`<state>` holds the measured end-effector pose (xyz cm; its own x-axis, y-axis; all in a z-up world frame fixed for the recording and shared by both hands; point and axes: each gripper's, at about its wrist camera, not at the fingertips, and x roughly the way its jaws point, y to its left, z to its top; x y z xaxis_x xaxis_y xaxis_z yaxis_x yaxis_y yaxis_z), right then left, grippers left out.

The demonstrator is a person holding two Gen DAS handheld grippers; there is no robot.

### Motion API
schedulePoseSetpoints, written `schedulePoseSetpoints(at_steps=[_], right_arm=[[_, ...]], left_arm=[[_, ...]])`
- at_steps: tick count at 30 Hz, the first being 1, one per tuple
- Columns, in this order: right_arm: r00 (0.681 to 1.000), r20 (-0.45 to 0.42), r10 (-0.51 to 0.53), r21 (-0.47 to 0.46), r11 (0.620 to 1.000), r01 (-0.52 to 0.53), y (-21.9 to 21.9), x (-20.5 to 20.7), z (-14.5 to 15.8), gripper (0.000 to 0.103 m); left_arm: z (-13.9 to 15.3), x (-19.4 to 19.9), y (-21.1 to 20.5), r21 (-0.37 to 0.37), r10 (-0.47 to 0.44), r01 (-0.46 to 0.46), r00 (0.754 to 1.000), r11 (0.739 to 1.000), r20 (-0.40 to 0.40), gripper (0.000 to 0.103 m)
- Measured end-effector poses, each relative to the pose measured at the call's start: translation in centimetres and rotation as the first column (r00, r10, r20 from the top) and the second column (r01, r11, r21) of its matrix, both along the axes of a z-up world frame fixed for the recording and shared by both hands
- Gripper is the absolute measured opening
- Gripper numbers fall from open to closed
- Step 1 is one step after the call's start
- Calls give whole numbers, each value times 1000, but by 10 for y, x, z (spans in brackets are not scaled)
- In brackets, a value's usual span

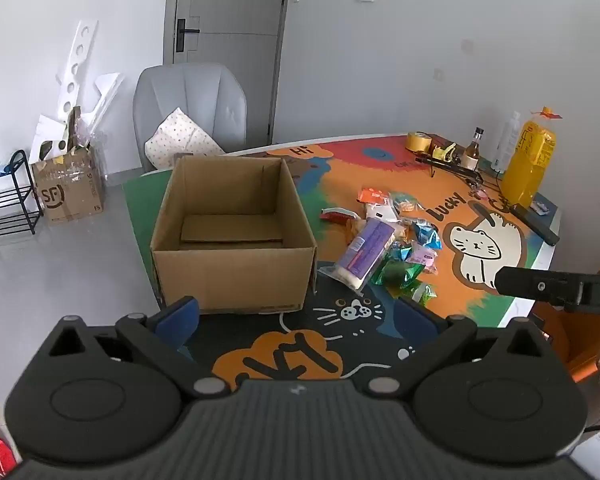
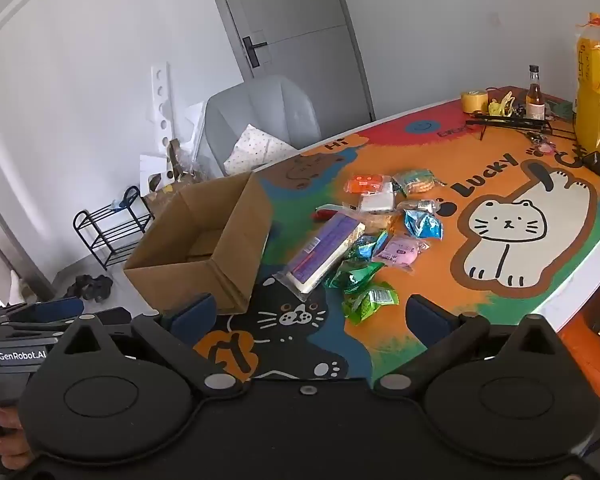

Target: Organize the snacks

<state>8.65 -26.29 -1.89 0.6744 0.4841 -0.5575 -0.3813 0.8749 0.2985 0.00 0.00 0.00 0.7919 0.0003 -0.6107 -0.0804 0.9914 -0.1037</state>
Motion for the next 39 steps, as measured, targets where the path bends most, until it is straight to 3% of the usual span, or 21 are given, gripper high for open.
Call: schedulePoseSetpoints(at_steps=[39], right_arm=[[999, -3, 32, -15, 999, -32, 3, -2, -3, 103]], left_arm=[[-2, 0, -9, 2, -30, 30, 1000, 1000, 7, 103]])
